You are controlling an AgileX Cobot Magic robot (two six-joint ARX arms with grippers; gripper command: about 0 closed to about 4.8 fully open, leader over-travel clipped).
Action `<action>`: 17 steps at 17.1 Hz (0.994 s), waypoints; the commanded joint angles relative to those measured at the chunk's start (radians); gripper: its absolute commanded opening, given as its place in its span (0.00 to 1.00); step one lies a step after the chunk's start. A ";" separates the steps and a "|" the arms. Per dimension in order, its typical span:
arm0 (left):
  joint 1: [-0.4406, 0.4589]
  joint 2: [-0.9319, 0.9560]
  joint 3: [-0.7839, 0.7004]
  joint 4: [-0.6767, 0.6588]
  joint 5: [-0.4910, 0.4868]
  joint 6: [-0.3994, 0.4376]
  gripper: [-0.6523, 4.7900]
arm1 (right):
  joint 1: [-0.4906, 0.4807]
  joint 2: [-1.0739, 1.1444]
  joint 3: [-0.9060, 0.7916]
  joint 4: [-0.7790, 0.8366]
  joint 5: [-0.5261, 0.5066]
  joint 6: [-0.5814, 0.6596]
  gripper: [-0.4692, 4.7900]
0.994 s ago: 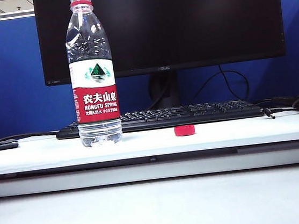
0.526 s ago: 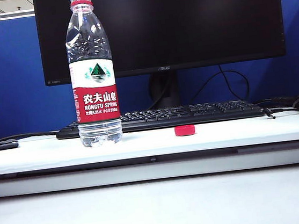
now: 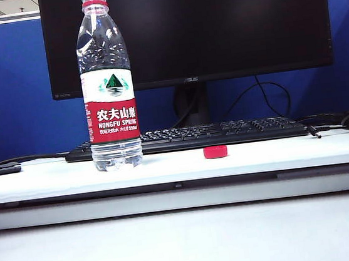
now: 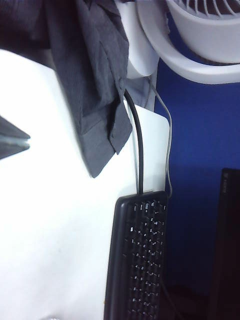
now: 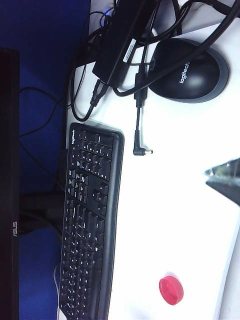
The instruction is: Unscrew the cap from the plastic bottle on the table.
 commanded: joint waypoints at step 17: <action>0.002 -0.002 0.001 0.036 0.016 0.052 0.11 | 0.000 0.000 0.001 0.011 0.001 -0.003 0.08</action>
